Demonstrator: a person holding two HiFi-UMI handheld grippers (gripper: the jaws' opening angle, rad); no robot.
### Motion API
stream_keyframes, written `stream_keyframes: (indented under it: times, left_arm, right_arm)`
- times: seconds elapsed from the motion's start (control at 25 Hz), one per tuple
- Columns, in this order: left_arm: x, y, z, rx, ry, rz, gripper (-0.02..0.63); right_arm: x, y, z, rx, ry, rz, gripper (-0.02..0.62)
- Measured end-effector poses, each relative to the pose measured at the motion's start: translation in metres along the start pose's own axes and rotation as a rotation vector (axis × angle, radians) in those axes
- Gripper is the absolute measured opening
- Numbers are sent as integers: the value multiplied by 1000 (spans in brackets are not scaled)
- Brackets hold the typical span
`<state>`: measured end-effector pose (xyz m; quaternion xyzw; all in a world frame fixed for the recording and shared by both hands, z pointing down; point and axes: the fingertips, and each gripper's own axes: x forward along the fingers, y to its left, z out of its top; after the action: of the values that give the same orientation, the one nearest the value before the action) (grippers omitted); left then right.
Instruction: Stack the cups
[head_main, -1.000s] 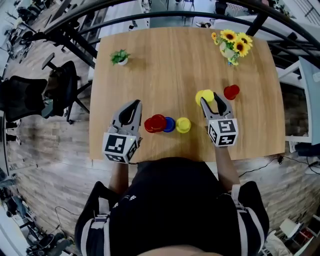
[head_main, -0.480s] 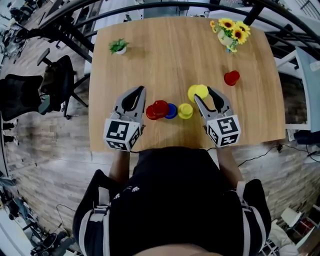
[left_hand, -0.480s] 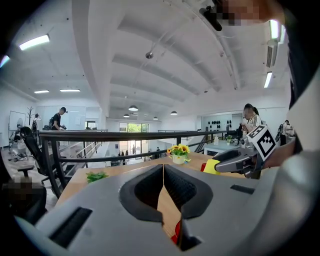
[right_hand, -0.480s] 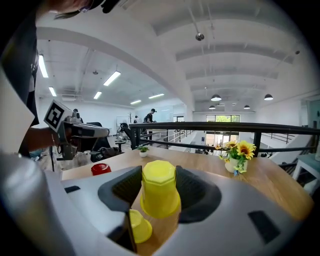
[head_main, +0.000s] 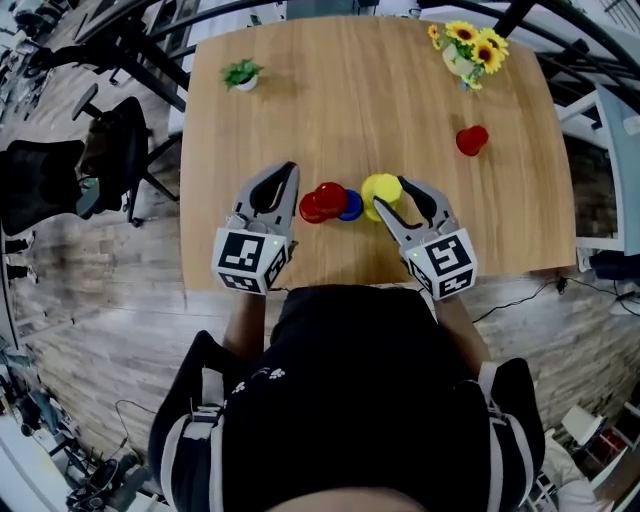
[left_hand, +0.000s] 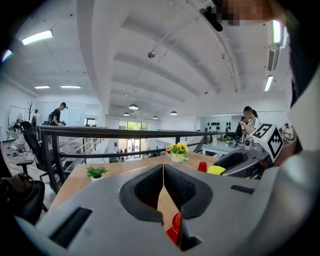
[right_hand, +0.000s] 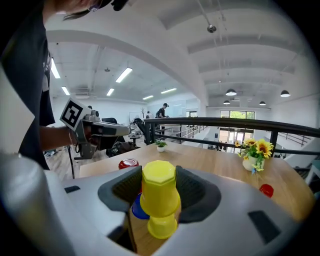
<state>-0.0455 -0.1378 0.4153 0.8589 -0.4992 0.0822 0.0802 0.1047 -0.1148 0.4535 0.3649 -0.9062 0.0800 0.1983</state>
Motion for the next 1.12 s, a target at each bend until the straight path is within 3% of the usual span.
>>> stream_keyframes:
  times: [0.6, 1.12]
  left_arm:
    - [-21, 19, -8, -14, 11, 41, 14]
    - [-17, 18, -7, -14, 14, 47, 14]
  right_arm:
    - [24, 19, -24, -17, 85, 45, 218]
    - [16, 18, -14, 46, 16, 76, 259]
